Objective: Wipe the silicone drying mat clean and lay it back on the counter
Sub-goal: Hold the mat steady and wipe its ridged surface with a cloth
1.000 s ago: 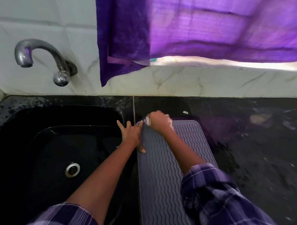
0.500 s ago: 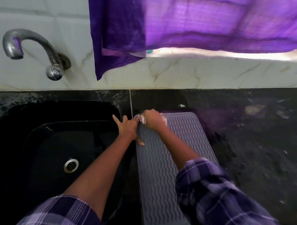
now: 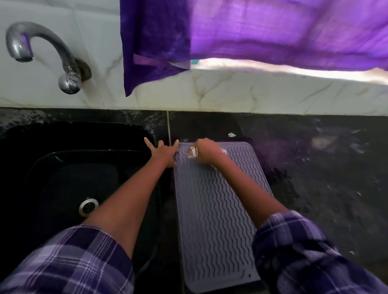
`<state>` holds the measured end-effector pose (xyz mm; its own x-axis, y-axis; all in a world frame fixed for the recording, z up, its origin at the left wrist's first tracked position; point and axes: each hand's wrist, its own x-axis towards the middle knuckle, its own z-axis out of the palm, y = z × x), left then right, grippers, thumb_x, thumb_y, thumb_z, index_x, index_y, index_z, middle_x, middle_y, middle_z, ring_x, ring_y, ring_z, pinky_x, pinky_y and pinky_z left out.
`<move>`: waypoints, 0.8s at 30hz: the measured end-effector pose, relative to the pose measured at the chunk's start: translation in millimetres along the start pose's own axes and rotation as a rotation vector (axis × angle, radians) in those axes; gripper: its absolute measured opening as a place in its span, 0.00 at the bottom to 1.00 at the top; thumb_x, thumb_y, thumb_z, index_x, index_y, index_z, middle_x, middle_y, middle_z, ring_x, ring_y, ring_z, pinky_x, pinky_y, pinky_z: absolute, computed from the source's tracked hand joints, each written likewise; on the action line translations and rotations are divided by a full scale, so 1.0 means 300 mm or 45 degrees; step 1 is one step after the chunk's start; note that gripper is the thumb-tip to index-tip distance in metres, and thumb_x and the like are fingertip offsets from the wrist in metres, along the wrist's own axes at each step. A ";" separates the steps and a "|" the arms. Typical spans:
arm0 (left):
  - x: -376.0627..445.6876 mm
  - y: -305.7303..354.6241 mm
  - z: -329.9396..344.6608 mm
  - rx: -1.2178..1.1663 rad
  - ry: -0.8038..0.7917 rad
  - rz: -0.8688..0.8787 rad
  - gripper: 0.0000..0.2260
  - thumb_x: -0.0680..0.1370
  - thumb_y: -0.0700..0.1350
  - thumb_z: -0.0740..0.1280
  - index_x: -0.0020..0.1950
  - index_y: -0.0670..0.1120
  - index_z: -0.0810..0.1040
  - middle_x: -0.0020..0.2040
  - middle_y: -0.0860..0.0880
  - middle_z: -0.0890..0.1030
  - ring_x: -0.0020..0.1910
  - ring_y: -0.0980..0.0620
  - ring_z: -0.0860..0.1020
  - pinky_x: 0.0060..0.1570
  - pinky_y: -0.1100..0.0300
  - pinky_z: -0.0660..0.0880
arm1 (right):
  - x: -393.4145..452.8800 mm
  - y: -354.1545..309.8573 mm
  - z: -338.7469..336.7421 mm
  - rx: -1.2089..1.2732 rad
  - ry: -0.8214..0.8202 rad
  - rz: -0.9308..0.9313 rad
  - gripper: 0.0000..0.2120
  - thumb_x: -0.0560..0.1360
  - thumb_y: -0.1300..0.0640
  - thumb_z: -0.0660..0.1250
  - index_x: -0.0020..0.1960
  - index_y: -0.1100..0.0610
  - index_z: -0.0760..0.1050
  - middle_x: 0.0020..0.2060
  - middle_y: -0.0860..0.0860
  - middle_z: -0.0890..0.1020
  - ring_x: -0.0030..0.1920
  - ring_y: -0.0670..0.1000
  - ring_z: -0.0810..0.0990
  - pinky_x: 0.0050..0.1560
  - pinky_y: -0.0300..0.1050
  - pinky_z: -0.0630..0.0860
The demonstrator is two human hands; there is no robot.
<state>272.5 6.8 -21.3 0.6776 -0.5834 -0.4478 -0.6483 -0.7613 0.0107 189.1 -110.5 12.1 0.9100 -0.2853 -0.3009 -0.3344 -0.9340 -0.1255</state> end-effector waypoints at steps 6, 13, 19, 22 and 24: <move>0.012 -0.014 0.030 -0.019 0.028 -0.013 0.34 0.81 0.55 0.60 0.80 0.52 0.43 0.76 0.46 0.62 0.77 0.41 0.53 0.65 0.26 0.38 | -0.152 -0.004 0.165 0.269 0.064 0.012 0.11 0.75 0.52 0.67 0.55 0.58 0.76 0.52 0.56 0.81 0.54 0.55 0.80 0.57 0.49 0.76; -0.060 0.042 0.041 0.125 0.233 0.057 0.32 0.77 0.53 0.64 0.78 0.48 0.56 0.68 0.46 0.72 0.74 0.44 0.59 0.66 0.26 0.40 | -0.240 0.015 0.095 0.045 -0.473 -0.082 0.12 0.74 0.52 0.68 0.53 0.59 0.78 0.48 0.55 0.80 0.53 0.56 0.79 0.53 0.47 0.73; -0.213 0.133 0.080 0.220 0.134 0.090 0.36 0.65 0.61 0.74 0.71 0.53 0.71 0.71 0.47 0.70 0.74 0.46 0.60 0.63 0.24 0.38 | -0.198 -0.020 0.108 -0.008 0.068 -0.022 0.15 0.79 0.52 0.61 0.59 0.61 0.78 0.57 0.60 0.80 0.59 0.59 0.78 0.58 0.48 0.72; -0.245 0.148 0.113 0.251 0.124 0.041 0.29 0.65 0.60 0.75 0.64 0.53 0.77 0.62 0.49 0.77 0.70 0.47 0.65 0.66 0.25 0.38 | -0.262 -0.015 0.163 0.050 0.044 -0.011 0.15 0.77 0.54 0.63 0.59 0.63 0.76 0.58 0.61 0.80 0.58 0.60 0.78 0.58 0.49 0.73; -0.260 0.154 0.106 0.296 0.148 0.032 0.26 0.65 0.59 0.75 0.61 0.53 0.79 0.60 0.50 0.78 0.69 0.47 0.66 0.66 0.26 0.38 | -0.340 0.003 0.197 0.114 -0.003 -0.026 0.15 0.75 0.55 0.65 0.57 0.63 0.76 0.56 0.61 0.80 0.57 0.60 0.78 0.57 0.50 0.75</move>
<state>178.6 26.1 -14.4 0.6867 -0.6404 -0.3439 -0.7189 -0.6684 -0.1909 81.4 -69.5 -13.0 0.9165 -0.2655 -0.2994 -0.3360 -0.9168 -0.2156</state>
